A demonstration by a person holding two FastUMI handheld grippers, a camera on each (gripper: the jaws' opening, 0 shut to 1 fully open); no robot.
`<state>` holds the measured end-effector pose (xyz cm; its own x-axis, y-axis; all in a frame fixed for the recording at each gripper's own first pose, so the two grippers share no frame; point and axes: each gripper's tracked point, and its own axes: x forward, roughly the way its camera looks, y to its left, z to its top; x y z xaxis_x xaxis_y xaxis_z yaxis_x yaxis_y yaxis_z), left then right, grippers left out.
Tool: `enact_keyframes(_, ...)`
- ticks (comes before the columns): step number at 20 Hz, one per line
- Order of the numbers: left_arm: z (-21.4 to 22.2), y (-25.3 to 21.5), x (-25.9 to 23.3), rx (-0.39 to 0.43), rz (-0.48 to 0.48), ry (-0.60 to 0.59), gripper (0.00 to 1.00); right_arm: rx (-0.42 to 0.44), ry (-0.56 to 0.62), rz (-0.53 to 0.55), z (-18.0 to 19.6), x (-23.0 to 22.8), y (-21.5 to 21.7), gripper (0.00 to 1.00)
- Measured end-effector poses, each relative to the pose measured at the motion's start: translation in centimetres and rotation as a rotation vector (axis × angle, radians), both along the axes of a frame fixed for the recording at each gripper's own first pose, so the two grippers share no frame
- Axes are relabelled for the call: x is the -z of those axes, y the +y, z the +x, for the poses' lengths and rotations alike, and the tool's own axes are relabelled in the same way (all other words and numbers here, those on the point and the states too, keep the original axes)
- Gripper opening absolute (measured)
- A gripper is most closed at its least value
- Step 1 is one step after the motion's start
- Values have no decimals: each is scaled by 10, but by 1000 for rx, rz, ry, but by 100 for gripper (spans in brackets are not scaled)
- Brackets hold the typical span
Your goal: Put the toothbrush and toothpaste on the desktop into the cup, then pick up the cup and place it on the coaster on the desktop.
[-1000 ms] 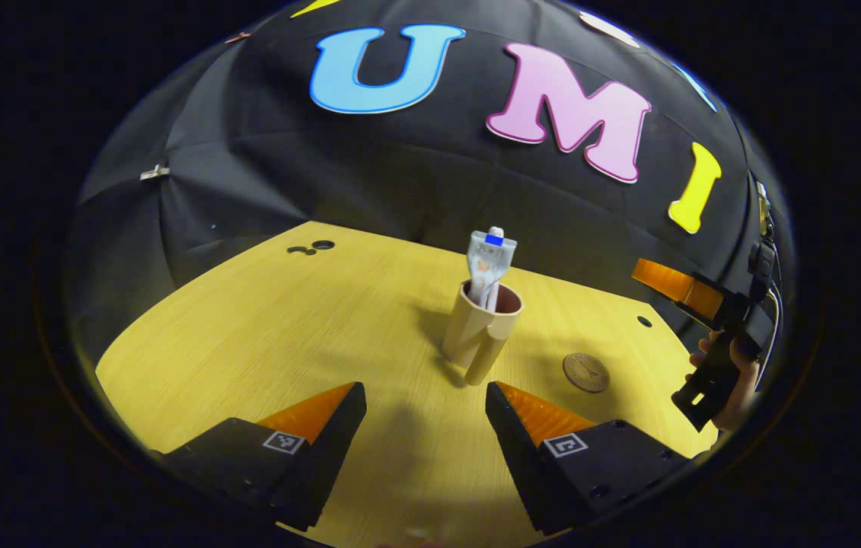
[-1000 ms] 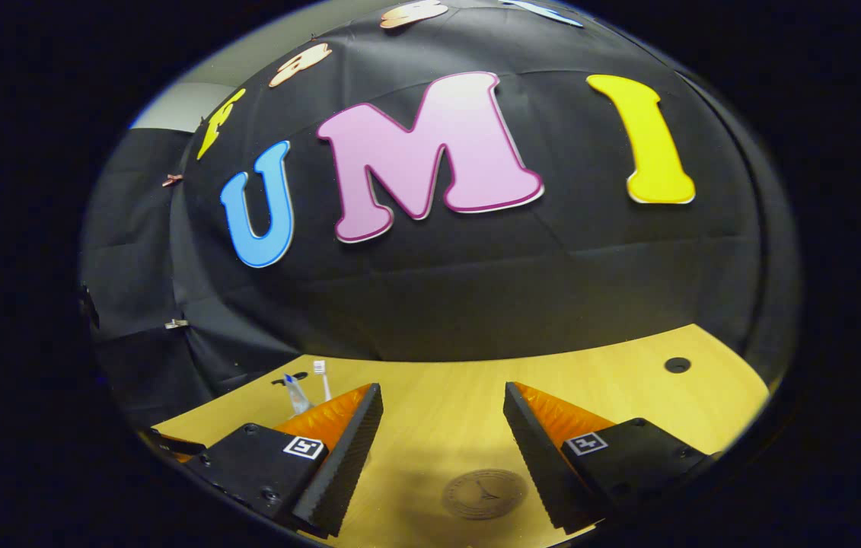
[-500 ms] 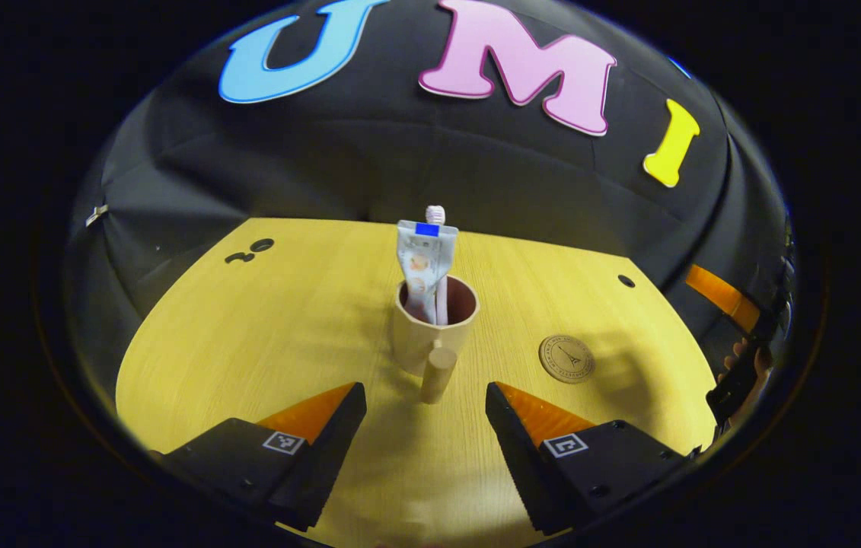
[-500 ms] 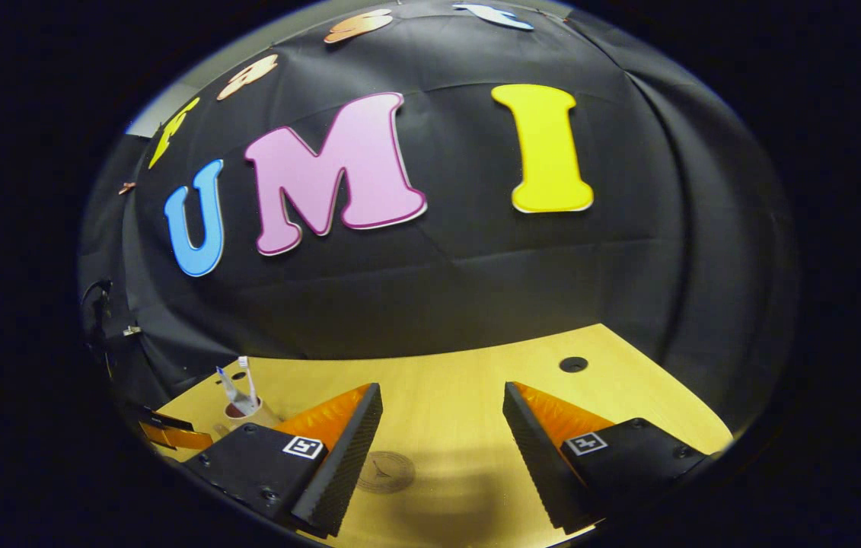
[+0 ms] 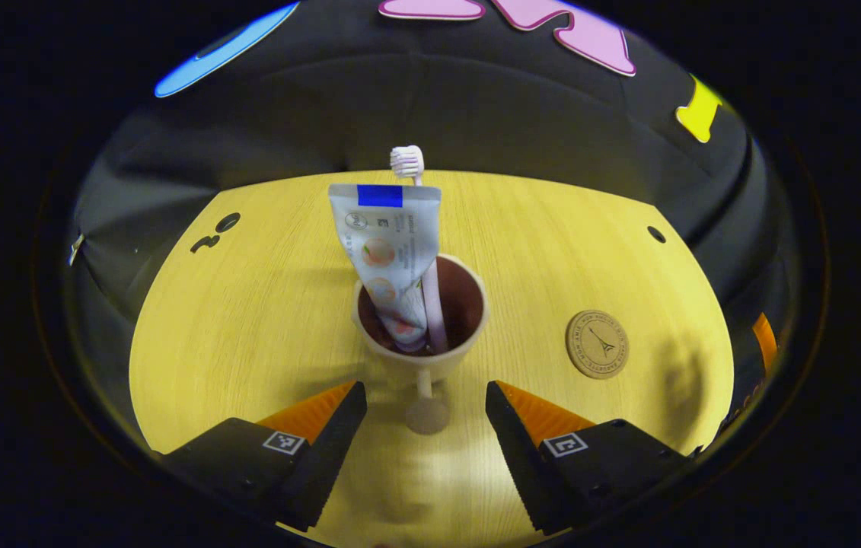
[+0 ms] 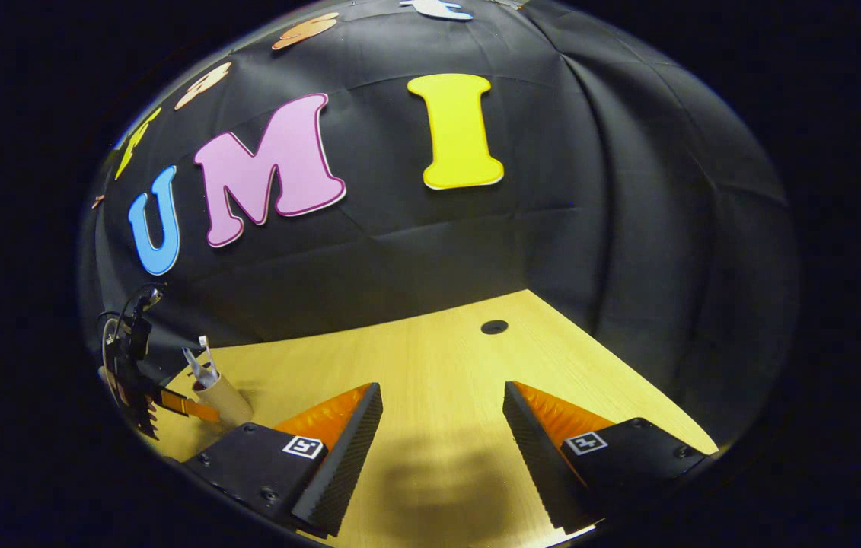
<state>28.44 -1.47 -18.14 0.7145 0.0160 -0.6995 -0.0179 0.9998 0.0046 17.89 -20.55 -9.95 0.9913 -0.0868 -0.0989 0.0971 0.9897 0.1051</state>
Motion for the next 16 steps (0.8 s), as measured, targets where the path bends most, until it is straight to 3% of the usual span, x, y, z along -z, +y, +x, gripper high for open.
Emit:
enact_keyframes(3,10,4,0,4,31,27,97,33,29,19,-14,10,-14,98)
enact_keyframes(7,14,4,11,15,69,81,89,54,57,45,-29,21,-21,98)
enact_keyframes(9,16,3,12,7,71,80,83,62,72,53,-36,25,-24,98)
enact_keyframes(11,17,3,13,-3,80,82,70,68,88,60,-45,31,-26,98)
enact_keyframes(15,12,2,17,-10,69,105,63,90,130,82,-59,44,-32,98)
enact_keyframes(16,9,2,18,-19,51,106,54,92,139,85,-63,47,-33,98)
